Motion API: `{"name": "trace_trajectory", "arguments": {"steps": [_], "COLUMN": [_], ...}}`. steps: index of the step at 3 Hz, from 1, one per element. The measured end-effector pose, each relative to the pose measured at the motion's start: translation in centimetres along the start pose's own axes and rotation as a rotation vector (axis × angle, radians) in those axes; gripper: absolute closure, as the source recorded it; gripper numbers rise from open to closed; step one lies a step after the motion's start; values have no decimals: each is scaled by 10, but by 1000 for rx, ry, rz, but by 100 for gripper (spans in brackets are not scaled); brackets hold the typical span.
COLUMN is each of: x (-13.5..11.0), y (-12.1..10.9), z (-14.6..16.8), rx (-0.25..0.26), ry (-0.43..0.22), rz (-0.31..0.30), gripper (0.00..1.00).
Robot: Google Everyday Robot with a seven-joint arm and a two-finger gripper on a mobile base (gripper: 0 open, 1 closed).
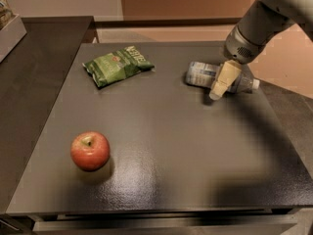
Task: Pick blue plastic bottle
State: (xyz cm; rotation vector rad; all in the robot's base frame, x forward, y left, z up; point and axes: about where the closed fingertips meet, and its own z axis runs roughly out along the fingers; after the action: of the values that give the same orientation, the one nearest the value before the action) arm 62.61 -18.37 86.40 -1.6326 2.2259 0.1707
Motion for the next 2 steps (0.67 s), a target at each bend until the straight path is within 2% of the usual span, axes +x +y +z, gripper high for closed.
{"name": "trace_trajectory", "arguments": {"steps": [1, 2], "x": [0, 0], "y": [0, -1], "z": [5, 7], "rx": [-10, -16], "ry": [6, 9], "rz": [-1, -2], "gripper": [15, 39]}}
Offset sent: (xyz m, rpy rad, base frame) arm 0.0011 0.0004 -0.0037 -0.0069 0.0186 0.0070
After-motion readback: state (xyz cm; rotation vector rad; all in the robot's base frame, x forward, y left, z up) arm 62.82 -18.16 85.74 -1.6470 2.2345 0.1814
